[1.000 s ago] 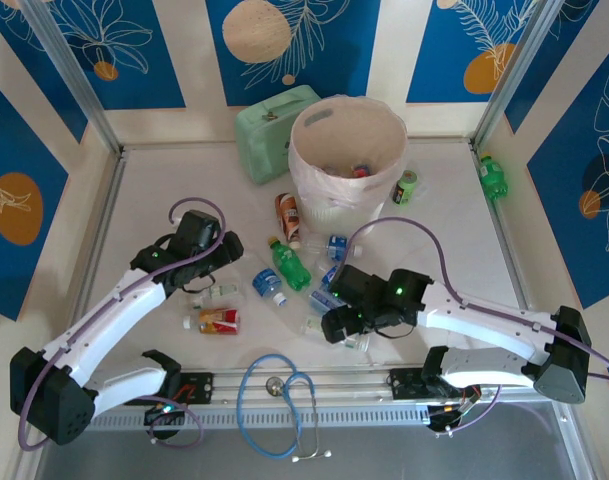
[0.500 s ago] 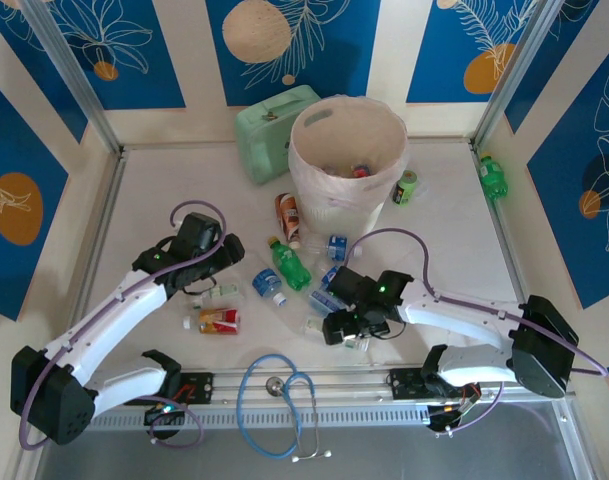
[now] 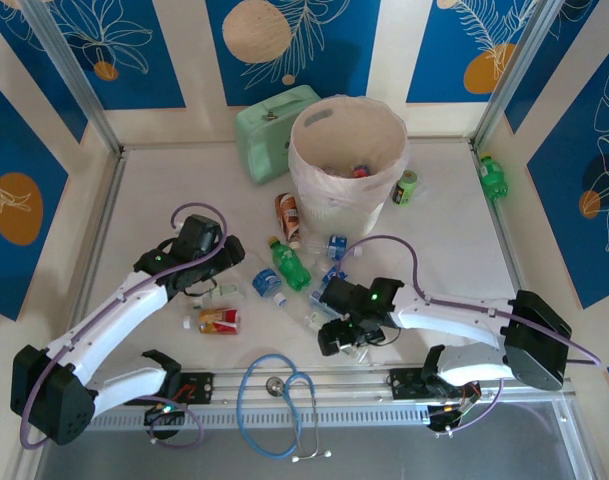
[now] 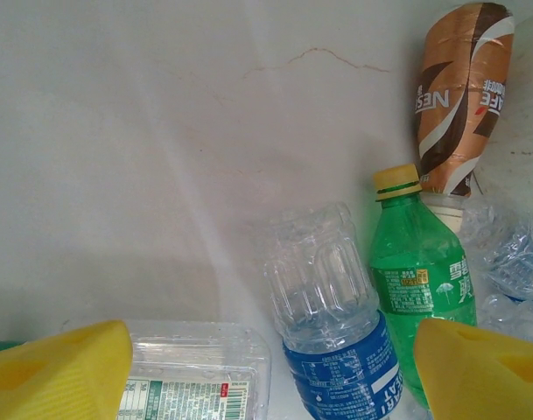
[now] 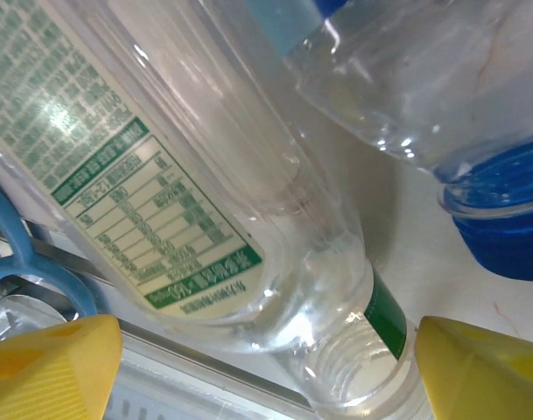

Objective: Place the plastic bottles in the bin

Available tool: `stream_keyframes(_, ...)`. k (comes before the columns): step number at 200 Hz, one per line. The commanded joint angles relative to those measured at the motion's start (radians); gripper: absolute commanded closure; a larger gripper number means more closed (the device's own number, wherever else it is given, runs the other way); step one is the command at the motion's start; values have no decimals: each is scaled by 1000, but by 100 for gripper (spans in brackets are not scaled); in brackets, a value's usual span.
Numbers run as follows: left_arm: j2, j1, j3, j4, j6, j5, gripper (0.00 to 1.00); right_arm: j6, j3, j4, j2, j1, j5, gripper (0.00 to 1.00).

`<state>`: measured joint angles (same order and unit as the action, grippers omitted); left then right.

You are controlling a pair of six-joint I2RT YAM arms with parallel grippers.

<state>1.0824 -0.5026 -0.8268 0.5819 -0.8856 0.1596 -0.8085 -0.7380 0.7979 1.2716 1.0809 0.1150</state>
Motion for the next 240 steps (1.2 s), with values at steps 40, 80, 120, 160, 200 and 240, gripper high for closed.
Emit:
stream_keyframes(40,-4,-1,10,-9,-10,3,16,-3,-108,43,154,59,31,21)
stream_keyframes(80,-5,3,18,-14,-18,1,16,0,-176,80,238,97,78,27)
stream_keyframes(120,-7,5,28,-19,-24,-5,17,25,-272,115,324,120,133,21)
stream_keyframes(160,-25,12,37,-13,-23,1,16,55,-349,147,411,121,154,20)
stream_keyframes(200,-42,22,67,-17,-40,0,16,79,-378,149,463,119,145,28)
stream_keyframes(240,-45,25,81,-23,-53,-8,17,113,-423,156,513,120,147,28)
